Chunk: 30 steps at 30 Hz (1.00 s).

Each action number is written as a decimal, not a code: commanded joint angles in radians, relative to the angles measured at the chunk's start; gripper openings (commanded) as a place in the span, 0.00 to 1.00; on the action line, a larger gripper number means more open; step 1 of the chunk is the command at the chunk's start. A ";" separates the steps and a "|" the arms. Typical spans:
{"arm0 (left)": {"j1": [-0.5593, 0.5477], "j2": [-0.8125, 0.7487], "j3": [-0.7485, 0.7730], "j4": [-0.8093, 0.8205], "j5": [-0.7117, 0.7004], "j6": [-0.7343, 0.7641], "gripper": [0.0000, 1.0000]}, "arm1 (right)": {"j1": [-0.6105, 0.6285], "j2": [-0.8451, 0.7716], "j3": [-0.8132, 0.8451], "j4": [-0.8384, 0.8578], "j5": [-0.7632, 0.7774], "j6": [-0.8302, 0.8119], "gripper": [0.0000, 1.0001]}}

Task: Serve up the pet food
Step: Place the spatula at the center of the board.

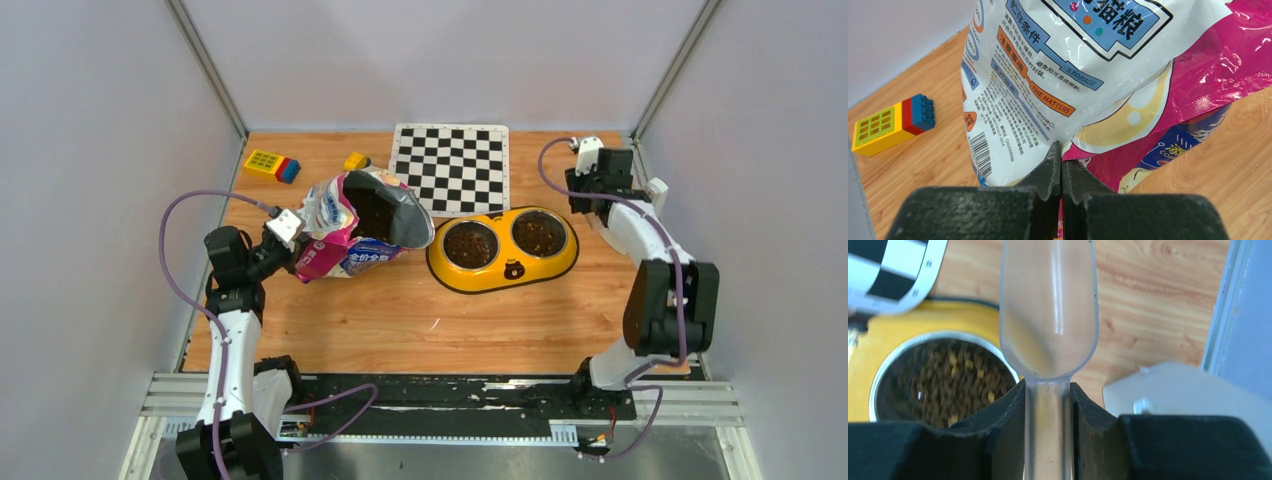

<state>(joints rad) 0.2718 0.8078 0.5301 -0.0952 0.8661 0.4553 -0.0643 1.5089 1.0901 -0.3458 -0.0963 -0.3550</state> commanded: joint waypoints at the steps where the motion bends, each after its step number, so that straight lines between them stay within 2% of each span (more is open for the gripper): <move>1: 0.012 -0.002 0.008 -0.035 0.019 -0.006 0.00 | -0.008 0.181 0.180 0.129 0.025 0.143 0.00; 6: 0.013 0.000 0.007 -0.035 0.017 -0.004 0.00 | -0.007 0.398 0.359 0.106 0.039 0.192 0.00; 11: 0.015 0.007 0.007 -0.034 0.018 -0.003 0.00 | -0.005 0.510 0.450 0.077 0.033 0.218 0.00; 18: 0.017 0.013 0.005 -0.029 0.026 -0.002 0.00 | -0.006 0.549 0.438 0.052 0.044 0.201 0.02; 30: 0.017 0.007 0.008 -0.036 0.026 -0.003 0.00 | -0.013 0.584 0.438 -0.026 0.063 0.162 0.18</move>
<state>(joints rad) 0.2775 0.8139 0.5301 -0.0929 0.8783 0.4553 -0.0685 2.0731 1.4994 -0.3481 -0.0528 -0.1768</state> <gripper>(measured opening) 0.007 0.315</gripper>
